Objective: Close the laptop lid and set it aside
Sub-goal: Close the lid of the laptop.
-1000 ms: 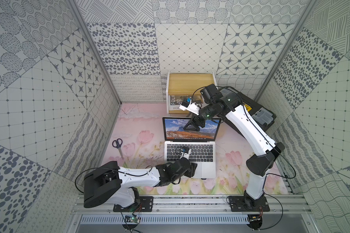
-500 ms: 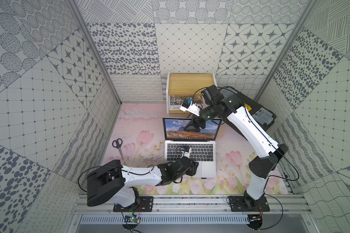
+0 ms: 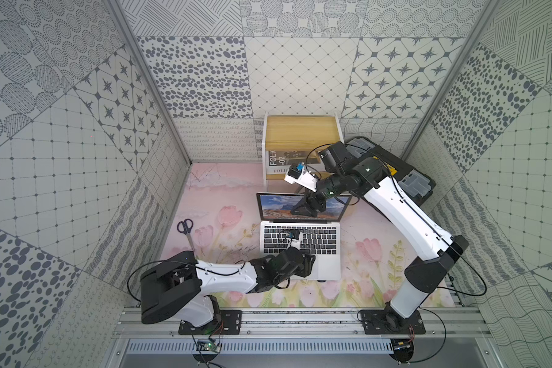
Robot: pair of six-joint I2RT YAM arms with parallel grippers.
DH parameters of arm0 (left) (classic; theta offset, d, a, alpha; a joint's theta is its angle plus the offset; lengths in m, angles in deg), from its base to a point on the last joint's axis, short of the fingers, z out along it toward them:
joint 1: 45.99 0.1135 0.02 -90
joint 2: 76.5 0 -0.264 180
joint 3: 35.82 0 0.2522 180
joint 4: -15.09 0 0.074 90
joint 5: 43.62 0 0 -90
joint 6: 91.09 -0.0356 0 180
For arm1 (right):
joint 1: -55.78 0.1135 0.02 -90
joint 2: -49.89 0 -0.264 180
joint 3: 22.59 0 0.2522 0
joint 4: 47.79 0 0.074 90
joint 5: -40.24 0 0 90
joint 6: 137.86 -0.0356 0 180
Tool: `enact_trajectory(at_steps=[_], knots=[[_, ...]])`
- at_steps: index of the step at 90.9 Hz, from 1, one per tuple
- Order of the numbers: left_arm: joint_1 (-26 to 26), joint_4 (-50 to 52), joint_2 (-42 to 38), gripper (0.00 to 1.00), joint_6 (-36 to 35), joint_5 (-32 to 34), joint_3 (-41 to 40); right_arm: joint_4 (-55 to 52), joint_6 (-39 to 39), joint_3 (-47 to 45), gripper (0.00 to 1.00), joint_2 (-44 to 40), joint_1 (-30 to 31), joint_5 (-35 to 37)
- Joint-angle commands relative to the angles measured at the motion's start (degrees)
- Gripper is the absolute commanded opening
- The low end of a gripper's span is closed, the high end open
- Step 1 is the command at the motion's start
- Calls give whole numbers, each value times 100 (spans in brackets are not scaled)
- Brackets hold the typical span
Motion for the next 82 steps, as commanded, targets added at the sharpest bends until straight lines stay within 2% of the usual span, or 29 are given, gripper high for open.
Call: enact_trajectory(at_steps=[1,24,48,65,82], knots=[[154,1643,143,61,158,400,-122,-219,-298,-297,77,-151,230,-133],[152,1635,109,61,132,402,-135,233,-657,-946,77,-583,470,-27],[147,1697,-202,63,170,503,-266,342,-773,-1167,75,-730,534,49],[152,1905,-604,66,273,627,-367,482,-759,-1323,72,-740,526,178],[223,2528,-1243,70,379,893,-469,537,-763,-1377,70,-727,521,207]])
